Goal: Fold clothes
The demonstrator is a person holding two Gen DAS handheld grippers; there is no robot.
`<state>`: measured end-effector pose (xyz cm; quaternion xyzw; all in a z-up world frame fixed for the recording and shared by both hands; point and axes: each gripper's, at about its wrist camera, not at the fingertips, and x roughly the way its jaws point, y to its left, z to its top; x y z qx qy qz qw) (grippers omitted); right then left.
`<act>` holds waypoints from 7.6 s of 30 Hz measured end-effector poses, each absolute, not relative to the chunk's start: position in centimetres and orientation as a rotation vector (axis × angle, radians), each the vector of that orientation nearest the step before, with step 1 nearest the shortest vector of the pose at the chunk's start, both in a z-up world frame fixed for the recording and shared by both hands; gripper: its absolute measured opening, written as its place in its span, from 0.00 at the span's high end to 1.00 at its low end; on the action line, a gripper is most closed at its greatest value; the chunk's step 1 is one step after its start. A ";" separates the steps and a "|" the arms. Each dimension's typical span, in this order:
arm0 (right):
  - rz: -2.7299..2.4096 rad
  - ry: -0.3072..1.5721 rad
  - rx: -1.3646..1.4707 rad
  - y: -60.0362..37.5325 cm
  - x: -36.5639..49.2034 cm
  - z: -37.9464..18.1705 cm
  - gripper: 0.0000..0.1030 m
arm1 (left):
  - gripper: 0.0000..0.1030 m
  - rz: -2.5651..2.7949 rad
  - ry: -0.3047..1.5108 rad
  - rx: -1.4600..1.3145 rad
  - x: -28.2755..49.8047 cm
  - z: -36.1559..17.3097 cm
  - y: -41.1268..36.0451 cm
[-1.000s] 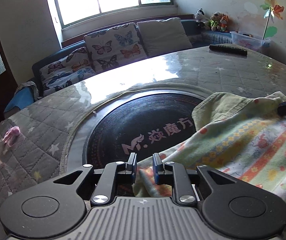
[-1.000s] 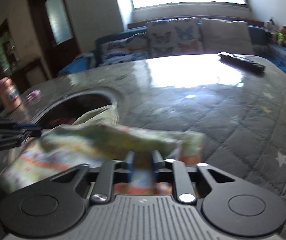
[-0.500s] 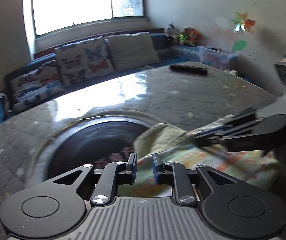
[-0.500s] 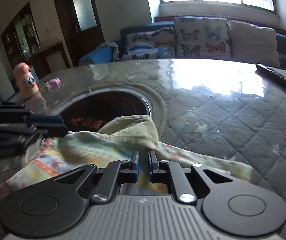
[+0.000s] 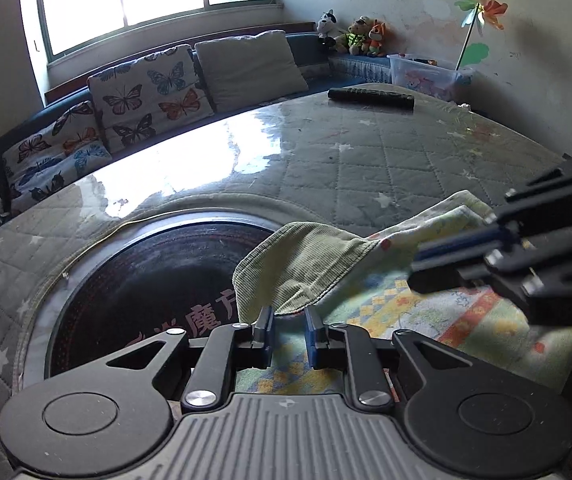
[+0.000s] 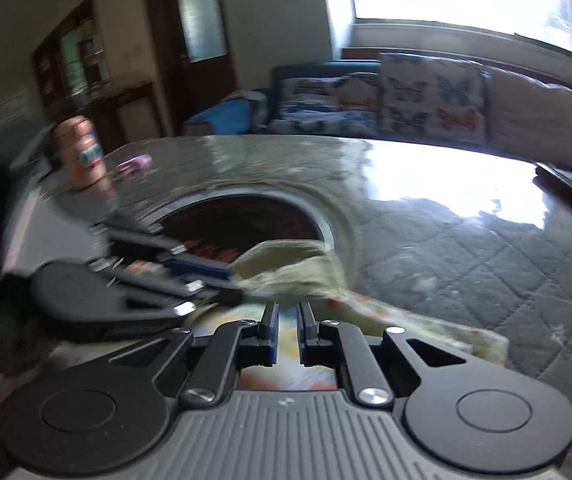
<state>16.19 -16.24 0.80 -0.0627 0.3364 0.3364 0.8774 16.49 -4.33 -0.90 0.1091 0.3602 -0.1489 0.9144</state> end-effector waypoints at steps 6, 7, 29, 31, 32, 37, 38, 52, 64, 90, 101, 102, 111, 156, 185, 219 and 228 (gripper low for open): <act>0.759 0.695 -0.230 -15.3 12.3 0.2 0.91 | 0.82 -0.293 0.733 0.246 16.3 -1.1 -4.7; 0.769 0.693 -0.247 -15.2 11.6 0.1 0.91 | 0.82 -0.289 0.731 0.245 16.2 -1.0 -4.7; 0.648 0.680 -0.023 -19.1 7.4 -0.5 0.91 | 0.82 -0.285 0.629 0.108 3.7 -0.8 -4.0; 0.616 0.672 -0.021 -20.1 7.2 -0.7 0.91 | 0.82 -0.275 0.625 0.097 3.4 -0.9 -3.6; 0.600 0.670 -0.021 -20.5 7.2 -0.8 0.91 | 0.82 -0.269 0.624 0.093 3.3 -0.9 -3.4; 0.515 0.671 -0.013 -22.7 7.4 -1.1 0.89 | 0.81 -0.235 0.625 0.070 2.9 -1.0 -2.2; 0.492 0.673 -0.011 -23.2 7.5 -1.2 0.89 | 0.81 -0.226 0.626 0.064 2.8 -1.1 -2.0; 0.480 0.643 -0.008 -23.6 8.8 -0.1 0.90 | 0.81 -0.119 0.667 -0.008 3.9 -0.7 1.3; 0.479 0.690 -0.010 -23.0 11.8 -0.7 0.83 | 0.82 -0.087 0.678 0.013 7.3 -0.1 2.2; 0.582 0.704 -0.106 -15.5 19.7 -1.3 0.84 | 0.81 -0.176 0.742 0.101 15.7 -1.1 -2.3; 0.681 0.665 -0.117 -15.0 16.1 0.2 0.84 | 0.81 -0.241 0.688 0.112 13.2 0.4 -3.1; 0.697 0.667 -0.121 -14.8 15.6 0.0 0.84 | 0.81 -0.250 0.687 0.118 13.0 0.4 -3.3; 0.730 0.645 -0.184 -14.7 12.3 0.6 0.84 | 0.81 -0.272 0.683 0.138 11.0 0.4 -3.7; 0.824 0.632 -0.264 -12.1 4.6 0.4 0.78 | 0.71 -0.091 0.672 -0.013 -0.7 -0.9 2.2; 1.030 0.566 -0.466 -5.7 2.5 1.0 0.64 | 0.19 0.080 0.668 -0.133 0.1 0.4 7.8; 1.071 0.563 -0.285 -10.7 2.6 3.7 0.92 | 0.88 -0.101 0.844 -0.691 6.7 -1.3 7.7; 0.859 0.593 -0.235 -15.7 5.2 3.2 0.91 | 0.89 -0.086 0.836 -0.653 6.7 -1.5 7.4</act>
